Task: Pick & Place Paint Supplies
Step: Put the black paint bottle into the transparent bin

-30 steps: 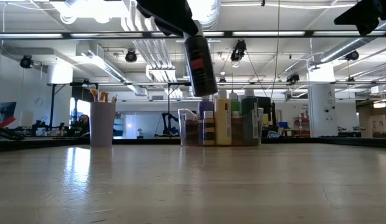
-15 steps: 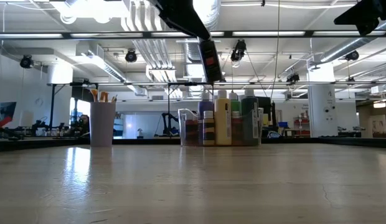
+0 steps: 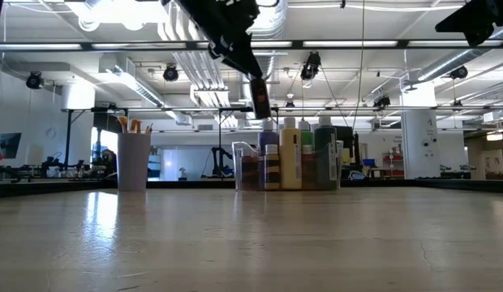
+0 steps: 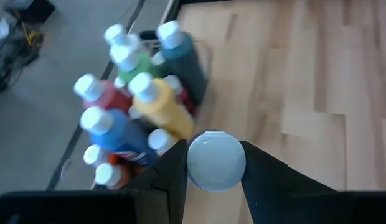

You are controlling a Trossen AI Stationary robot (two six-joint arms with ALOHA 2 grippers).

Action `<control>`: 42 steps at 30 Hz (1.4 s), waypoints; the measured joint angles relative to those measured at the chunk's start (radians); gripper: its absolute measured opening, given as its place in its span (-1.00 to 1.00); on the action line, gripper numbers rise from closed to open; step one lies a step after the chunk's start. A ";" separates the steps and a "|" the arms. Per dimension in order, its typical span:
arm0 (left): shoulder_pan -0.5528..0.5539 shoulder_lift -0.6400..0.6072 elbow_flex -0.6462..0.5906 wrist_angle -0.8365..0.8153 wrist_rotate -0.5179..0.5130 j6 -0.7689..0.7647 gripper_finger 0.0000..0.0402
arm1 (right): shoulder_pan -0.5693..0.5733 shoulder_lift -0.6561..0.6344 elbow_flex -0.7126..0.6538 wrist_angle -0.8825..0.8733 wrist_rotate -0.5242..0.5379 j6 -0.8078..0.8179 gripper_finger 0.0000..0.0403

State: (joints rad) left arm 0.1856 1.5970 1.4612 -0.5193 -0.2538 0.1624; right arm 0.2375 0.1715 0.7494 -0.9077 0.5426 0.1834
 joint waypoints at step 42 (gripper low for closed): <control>0.290 0.154 -0.009 0.044 0.181 0.003 -0.36 | 0.000 0.000 0.000 0.000 0.000 0.000 -0.96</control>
State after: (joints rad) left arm 0.4752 1.7509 1.4520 -0.4751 -0.0728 0.1650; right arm 0.2379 0.1715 0.7494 -0.9077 0.5429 0.1835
